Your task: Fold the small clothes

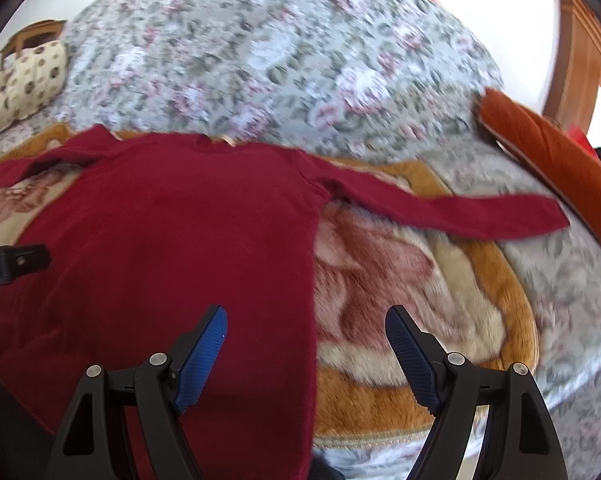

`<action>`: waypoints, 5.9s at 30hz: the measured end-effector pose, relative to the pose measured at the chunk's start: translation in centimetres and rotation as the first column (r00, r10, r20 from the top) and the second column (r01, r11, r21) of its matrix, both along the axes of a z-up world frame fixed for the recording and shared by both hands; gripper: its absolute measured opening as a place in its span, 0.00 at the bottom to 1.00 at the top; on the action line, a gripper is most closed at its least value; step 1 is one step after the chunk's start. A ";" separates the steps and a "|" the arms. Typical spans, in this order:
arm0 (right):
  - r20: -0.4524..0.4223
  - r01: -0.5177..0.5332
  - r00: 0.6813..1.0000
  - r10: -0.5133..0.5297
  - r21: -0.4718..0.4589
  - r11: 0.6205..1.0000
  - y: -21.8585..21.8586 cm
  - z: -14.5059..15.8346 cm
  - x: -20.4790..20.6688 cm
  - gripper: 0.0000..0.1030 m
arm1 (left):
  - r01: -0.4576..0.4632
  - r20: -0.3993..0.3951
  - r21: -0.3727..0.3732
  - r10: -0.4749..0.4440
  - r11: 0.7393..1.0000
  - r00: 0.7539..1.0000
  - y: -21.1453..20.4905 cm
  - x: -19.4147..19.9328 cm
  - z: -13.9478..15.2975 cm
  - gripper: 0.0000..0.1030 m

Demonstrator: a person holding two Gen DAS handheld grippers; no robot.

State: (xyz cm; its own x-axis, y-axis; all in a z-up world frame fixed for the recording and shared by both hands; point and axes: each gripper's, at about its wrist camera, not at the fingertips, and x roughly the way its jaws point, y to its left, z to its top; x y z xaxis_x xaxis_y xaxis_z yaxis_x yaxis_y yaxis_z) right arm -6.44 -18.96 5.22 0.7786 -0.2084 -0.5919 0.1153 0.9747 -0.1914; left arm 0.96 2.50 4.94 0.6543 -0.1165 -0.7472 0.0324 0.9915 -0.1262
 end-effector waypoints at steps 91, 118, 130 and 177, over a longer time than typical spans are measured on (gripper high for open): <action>-0.090 0.019 0.996 -0.005 0.153 0.988 -3.4 -2.8 8.2 0.77 | 0.358 0.010 -0.519 -0.413 0.776 0.911 -12.9 21.2 1.2 0.56; -0.213 -0.127 0.957 0.196 0.300 0.945 -3.5 -4.1 25.7 0.75 | 0.055 0.005 -0.279 -0.056 0.959 0.998 6.4 22.7 -3.9 0.38; -0.151 -0.158 0.967 0.205 0.277 0.948 -3.4 -3.8 25.8 0.82 | 0.039 -0.048 -0.155 -0.046 0.987 0.998 3.6 29.5 -4.1 0.51; 0.030 0.433 0.893 -0.449 0.215 0.876 -25.8 7.9 4.4 0.77 | 0.082 0.090 -0.495 -0.043 0.865 0.995 6.4 20.6 -4.6 0.69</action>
State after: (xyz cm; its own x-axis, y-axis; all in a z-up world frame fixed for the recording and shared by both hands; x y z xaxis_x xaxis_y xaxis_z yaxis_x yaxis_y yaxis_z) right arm -2.06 -44.78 13.11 0.6781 -0.4260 -0.5989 0.5483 0.8359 0.0263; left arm 21.57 8.94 0.38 0.6835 -0.5027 -0.5293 0.1209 0.7930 -0.5971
